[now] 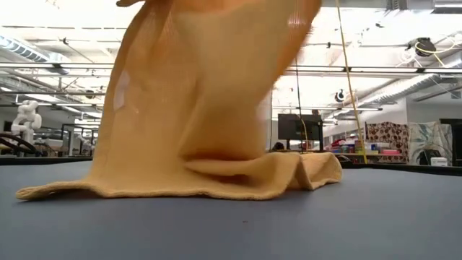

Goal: Roll towel into tight, uniform cylinder
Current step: Fold the orange microfiber cloth

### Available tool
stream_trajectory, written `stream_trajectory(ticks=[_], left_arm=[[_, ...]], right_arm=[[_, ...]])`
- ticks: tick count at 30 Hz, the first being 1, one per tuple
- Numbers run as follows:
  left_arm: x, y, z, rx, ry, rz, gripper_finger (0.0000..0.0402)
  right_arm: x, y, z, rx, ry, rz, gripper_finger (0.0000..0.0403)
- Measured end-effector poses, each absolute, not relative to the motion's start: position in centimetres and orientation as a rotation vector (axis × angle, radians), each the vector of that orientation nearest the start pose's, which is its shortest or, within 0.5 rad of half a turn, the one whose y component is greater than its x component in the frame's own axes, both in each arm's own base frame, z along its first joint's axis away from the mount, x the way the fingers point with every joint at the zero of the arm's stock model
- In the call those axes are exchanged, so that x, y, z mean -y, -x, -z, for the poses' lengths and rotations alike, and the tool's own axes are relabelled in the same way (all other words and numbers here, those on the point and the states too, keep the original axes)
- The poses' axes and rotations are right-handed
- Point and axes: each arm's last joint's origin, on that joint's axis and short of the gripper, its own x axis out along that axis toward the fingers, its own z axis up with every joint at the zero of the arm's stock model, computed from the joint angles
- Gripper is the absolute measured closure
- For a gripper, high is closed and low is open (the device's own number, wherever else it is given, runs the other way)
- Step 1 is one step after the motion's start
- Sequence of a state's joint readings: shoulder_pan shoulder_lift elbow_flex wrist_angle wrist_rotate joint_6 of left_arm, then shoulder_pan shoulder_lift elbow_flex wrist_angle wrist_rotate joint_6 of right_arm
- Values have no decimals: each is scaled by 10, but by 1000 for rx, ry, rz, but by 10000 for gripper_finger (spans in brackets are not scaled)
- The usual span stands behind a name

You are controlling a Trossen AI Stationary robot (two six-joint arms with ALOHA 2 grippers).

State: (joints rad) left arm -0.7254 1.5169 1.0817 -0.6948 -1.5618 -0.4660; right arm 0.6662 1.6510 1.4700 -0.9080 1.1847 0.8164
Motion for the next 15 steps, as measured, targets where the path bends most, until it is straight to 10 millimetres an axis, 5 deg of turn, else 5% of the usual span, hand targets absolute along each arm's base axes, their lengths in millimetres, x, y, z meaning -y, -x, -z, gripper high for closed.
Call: stream_trajectory(ticks=[6, 15], left_arm=[[150, -237, -256, -274, -564, -873, 402], [120, -228, -221, -411, -349, -882, 402]], right_arm=[[-137, -276, -361, -342, 201, 751, 401], [-102, -305, -353, -496, 136, 635, 388]])
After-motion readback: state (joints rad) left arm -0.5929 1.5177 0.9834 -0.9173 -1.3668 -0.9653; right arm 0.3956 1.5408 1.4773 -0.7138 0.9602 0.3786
